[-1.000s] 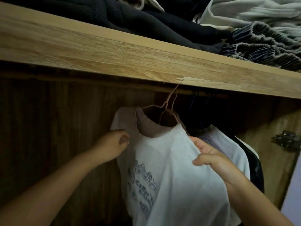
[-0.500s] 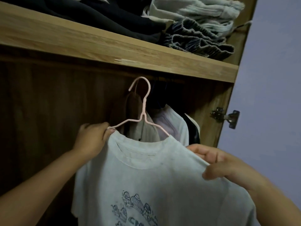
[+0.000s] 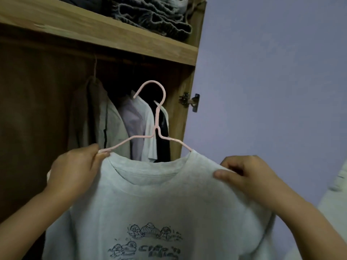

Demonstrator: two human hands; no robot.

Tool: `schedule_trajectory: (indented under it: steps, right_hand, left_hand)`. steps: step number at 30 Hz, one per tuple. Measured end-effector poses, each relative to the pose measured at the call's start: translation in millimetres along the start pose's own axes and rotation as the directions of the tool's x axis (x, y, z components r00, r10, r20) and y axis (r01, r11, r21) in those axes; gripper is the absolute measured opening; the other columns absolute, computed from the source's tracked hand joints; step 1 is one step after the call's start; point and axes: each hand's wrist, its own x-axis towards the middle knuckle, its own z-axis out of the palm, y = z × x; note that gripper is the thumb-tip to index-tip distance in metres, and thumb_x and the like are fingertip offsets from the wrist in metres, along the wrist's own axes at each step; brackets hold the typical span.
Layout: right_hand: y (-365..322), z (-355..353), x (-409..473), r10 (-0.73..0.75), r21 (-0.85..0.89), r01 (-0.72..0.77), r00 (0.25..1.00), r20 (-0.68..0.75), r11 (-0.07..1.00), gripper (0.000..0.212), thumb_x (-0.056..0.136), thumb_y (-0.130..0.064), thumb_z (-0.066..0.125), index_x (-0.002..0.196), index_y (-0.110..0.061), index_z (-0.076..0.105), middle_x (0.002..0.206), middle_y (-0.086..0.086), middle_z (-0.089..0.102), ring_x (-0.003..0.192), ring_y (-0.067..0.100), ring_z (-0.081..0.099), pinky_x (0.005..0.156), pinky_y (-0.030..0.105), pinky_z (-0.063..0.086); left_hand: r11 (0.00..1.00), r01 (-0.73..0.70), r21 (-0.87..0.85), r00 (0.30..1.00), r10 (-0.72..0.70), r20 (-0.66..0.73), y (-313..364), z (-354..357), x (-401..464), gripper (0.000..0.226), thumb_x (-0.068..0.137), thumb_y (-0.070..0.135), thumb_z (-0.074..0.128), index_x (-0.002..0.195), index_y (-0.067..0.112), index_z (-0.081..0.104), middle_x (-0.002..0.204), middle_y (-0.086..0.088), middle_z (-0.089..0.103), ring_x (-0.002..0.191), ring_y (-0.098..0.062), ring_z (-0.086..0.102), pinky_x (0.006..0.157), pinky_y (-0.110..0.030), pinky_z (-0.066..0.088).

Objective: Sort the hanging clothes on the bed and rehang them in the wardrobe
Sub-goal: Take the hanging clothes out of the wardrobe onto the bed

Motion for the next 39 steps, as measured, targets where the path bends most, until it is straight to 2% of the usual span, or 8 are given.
schedule_trajectory:
  steps: [7,11,15,19,25,30,34,39]
  right_hand:
    - [14.1,0.5,-58.4,0.141,-0.119,-0.203,0.907,-0.396,0.972,0.037,0.084,-0.045,0.057,0.059,-0.018,0.053,0.045,-0.004,0.045,0.045,0.012,0.035,0.048,0.027,0.026]
    - [10.7,4.5,-99.6,0.219,-0.099,-0.315,0.823,-0.524,0.944,0.041,0.083,-0.051,0.061,0.055,-0.022,0.052,0.047,-0.011,0.047,0.044,0.013,0.034,0.05,0.033,0.032]
    - [-0.1,12.3,-143.0,0.281,-0.091,-0.41,0.753,-0.595,0.907,0.044,0.083,-0.054,0.06,0.053,-0.022,0.051,0.055,-0.015,0.052,0.059,0.012,0.045,0.053,0.029,0.031]
    - [-12.1,17.3,-191.4,0.34,-0.087,-0.518,0.669,-0.661,0.851,0.036,0.083,-0.041,0.066,0.058,-0.016,0.059,0.048,0.002,0.05,0.066,0.019,0.048,0.058,0.031,0.035]
    - [-35.7,12.5,-270.7,0.39,-0.103,-0.697,0.511,-0.766,0.71,0.044,0.076,-0.056,0.054,0.058,-0.016,0.06,0.045,-0.001,0.049,0.053,0.017,0.047,0.051,0.029,0.033]
    - [-61.7,3.1,-340.6,0.438,-0.058,-0.824,0.358,-0.825,0.563,0.037,0.079,-0.047,0.064,0.058,-0.017,0.061,0.044,-0.005,0.049,0.053,0.017,0.05,0.046,0.022,0.032]
    - [-91.3,-0.5,-397.9,0.489,-0.007,-0.904,0.238,-0.839,0.427,0.024,0.079,-0.032,0.069,0.062,-0.017,0.064,0.052,-0.002,0.058,0.052,0.019,0.055,0.049,0.036,0.041]
    - [-137.5,3.6,-472.4,0.465,0.055,-0.959,0.083,-0.882,0.277,0.024,0.078,-0.03,0.071,0.06,-0.016,0.062,0.049,-0.002,0.056,0.051,0.018,0.054,0.048,0.034,0.038]
  left_hand:
    - [0.974,-0.13,-0.186,0.991,0.133,0.003,42.3,11.1,3.8,0.03,0.082,0.029,0.066,0.056,0.023,0.053,0.043,0.01,0.043,0.042,-0.007,0.041,0.043,-0.018,0.028]
    - [0.916,-0.187,-0.354,0.976,0.214,0.036,56.9,19.5,7.0,0.028,0.08,0.042,0.065,0.059,0.023,0.06,0.043,0.009,0.045,0.044,-0.016,0.048,0.047,-0.03,0.039]
    - [0.83,-0.272,-0.487,0.94,0.339,0.052,70.8,31.6,5.7,0.033,0.077,0.052,0.052,0.057,0.025,0.055,0.043,0.006,0.042,0.043,-0.014,0.043,0.046,-0.031,0.038]
    - [0.763,-0.265,-0.59,0.918,0.386,0.086,98.5,40.6,-1.6,0.032,0.073,0.045,0.057,0.064,0.015,0.066,0.05,-0.003,0.058,0.049,-0.021,0.052,0.048,-0.028,0.037]
    - [0.615,-0.183,-0.767,0.868,0.468,0.168,163.5,45.5,-24.9,0.029,0.068,0.047,0.058,0.063,0.019,0.066,0.058,-0.005,0.065,0.059,-0.016,0.056,0.06,-0.024,0.039]
    - [0.51,-0.165,-0.844,0.778,0.594,0.206,222.6,41.0,-59.1,0.02,0.073,0.046,0.074,0.081,0.034,0.06,0.062,-0.002,0.065,0.06,-0.018,0.058,0.061,-0.034,0.046]
    - [0.409,-0.148,-0.9,0.703,0.684,0.195,271.4,26.2,-97.7,0.017,0.074,0.033,0.074,0.08,0.037,0.06,0.058,-0.004,0.062,0.059,-0.022,0.057,0.056,-0.033,0.042]
    - [0.301,-0.135,-0.944,0.585,0.793,0.169,323.5,-3.5,-154.8,0.022,0.068,0.05,0.075,0.076,0.038,0.06,0.058,0.001,0.062,0.062,-0.023,0.059,0.06,-0.038,0.048]
